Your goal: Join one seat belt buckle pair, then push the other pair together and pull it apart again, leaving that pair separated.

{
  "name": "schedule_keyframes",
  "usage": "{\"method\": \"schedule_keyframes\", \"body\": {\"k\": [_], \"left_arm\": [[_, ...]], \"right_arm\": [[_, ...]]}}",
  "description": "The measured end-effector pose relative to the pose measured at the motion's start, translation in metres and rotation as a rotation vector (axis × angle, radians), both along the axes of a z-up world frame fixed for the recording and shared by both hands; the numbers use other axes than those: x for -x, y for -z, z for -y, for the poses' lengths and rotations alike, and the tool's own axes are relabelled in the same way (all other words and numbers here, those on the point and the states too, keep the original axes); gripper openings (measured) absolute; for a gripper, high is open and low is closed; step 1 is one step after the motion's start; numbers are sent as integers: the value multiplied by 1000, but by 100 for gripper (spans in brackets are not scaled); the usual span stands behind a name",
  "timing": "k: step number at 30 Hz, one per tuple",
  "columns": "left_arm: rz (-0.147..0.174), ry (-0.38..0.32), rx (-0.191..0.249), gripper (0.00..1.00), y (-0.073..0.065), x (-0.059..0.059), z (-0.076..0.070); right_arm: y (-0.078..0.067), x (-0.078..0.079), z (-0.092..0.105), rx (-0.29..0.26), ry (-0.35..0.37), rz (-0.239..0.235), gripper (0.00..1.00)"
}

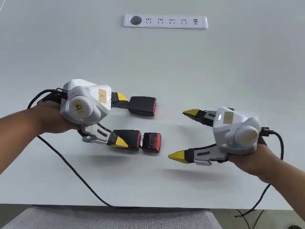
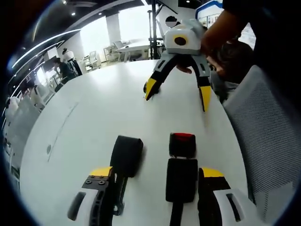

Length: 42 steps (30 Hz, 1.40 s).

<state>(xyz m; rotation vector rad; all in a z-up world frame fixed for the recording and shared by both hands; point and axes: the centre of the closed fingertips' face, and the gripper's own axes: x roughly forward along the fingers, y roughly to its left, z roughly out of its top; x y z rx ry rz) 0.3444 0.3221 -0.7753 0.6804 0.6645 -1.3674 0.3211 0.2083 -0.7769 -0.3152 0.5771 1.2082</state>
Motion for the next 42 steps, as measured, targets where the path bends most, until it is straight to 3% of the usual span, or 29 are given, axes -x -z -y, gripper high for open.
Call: {"method": "schedule_keyframes", "body": {"k": [5, 8, 11, 14, 18, 20, 22, 26, 28, 30, 33, 34, 35, 37, 39, 42], "left_arm": [[28, -24, 21, 74, -11, -24, 4], [30, -27, 23, 74, -11, -33, 7], [45, -1, -6, 74, -4, -37, 7], [38, 6, -17, 73, 4, -42, 9], [33, 0, -28, 72, 13, -50, 9], [29, -4, -32, 71, 17, -53, 9], [44, -2, -66, 68, 24, -58, 6], [10, -9, -45, 68, 29, -59, 12], [5, -8, -54, 67, 35, -60, 14], [-22, -6, -58, 65, 42, -59, 17], [-21, 12, -94, 62, 52, -59, 17], [-34, -4, -55, 62, 49, -61, 21], [-37, 1, -68, 62, 49, -62, 20], [-36, -3, -55, 61, 49, -63, 21], [-58, 18, -46, 56, 49, -58, 21], [-57, 23, -38, 53, 49, -58, 21]], "right_arm": [[0, -19, 33, 20, 47, 4, 75], [2, -29, 56, 49, 66, 7, 73], [7, -39, 79, 67, 97, -2, 73], [14, -47, 104, 99, 129, -12, 73], [22, -49, 122, 129, 134, -39, 72], [24, -49, 126, 133, 131, -50, 72], [26, -50, 129, 138, 125, -55, 70], [32, -53, 134, 154, 118, -69, 70], [37, -51, 134, 162, 95, -82, 69], [41, -50, 134, 172, 74, -92, 67], [43, -50, 133, 162, 62, -91, 65], [43, -50, 133, 166, 59, -91, 64], [43, -51, 133, 164, 58, -89, 63], [43, -52, 132, 164, 50, -90, 61], [43, -48, 128, 163, 7, -76, 58], [45, -47, 128, 175, -13, -55, 53]]}}
